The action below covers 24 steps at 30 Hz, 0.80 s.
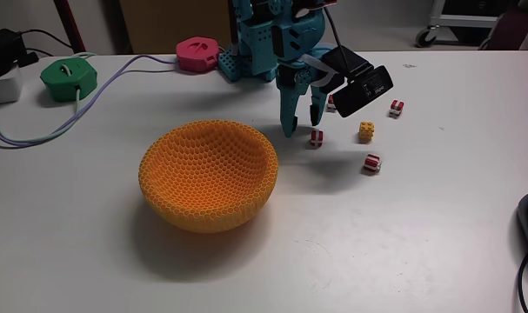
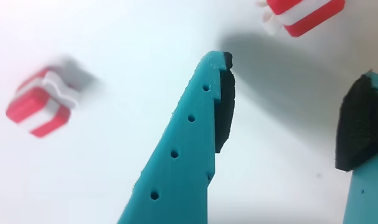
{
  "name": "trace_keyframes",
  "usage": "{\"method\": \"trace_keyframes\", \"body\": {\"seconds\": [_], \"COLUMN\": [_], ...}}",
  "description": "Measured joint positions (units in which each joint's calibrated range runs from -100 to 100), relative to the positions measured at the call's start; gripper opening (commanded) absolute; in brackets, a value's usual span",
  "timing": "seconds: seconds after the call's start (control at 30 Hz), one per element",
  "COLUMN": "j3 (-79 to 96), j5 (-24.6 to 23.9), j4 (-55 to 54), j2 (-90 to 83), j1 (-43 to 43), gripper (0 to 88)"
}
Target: Place cube pieces into the yellow basket
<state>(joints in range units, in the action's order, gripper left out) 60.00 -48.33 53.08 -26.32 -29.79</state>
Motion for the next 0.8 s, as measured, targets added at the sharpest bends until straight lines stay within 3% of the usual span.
{"method": "trace_keyframes", "body": {"seconds": [0.3,0.37,0.4,0.53,0.67,0.8], "j3": [0.3,-0.1,-0.2,-0.4,-5.0,-21.4], "j5": [-0.4,-0.7,-1.1,-2.6,-2.0,4.6], "j4": [-15.0,-15.9,-15.9,-16.6,-7.5,11.9], "j2": [7.6,8.6,8.9,9.6,9.4,8.9], "j1": [0.5,0.6,0.6,1.5,1.8,9.7], "gripper": [20.7,11.6,2.4,0.0,0.0,0.0]}}
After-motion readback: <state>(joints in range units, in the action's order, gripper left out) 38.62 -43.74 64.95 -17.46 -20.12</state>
